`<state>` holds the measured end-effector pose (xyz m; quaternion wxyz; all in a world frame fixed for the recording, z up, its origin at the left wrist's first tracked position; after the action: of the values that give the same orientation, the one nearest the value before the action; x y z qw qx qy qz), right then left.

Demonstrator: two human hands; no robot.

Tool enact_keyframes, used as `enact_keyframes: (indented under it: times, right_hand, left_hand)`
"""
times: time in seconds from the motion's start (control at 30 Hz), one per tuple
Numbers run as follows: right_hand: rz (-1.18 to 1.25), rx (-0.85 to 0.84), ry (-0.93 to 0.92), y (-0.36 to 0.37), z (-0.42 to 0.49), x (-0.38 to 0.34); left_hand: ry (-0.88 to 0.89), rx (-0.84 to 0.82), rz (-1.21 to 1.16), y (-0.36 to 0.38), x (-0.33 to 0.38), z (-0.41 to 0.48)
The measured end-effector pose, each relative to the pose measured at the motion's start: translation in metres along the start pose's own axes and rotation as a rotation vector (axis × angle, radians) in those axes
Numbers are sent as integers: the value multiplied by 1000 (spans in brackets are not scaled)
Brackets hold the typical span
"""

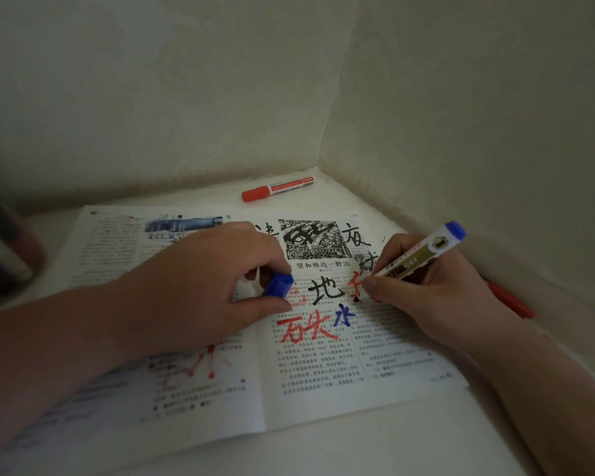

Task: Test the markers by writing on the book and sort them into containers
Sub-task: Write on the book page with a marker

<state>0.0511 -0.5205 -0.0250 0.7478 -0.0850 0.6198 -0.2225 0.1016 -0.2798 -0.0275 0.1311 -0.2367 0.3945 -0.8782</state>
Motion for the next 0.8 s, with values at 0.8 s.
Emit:
enact_keyframes:
  times: [0.8]
  right_hand:
    - [6, -147, 65, 0, -8, -8]
  left_hand:
    - [6, -17, 5, 2, -4, 1]
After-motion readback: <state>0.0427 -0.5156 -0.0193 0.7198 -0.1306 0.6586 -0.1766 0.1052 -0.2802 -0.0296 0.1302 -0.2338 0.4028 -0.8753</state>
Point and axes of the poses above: each hand's wrist, its own z-axis towards the middle knuckle, its own y-axis out of the palm, x = y × z, the point moved 4 cm from there along z, towards the middle knuckle, and after that the axes turned 8 degrees about x, right-handed, at the moved point
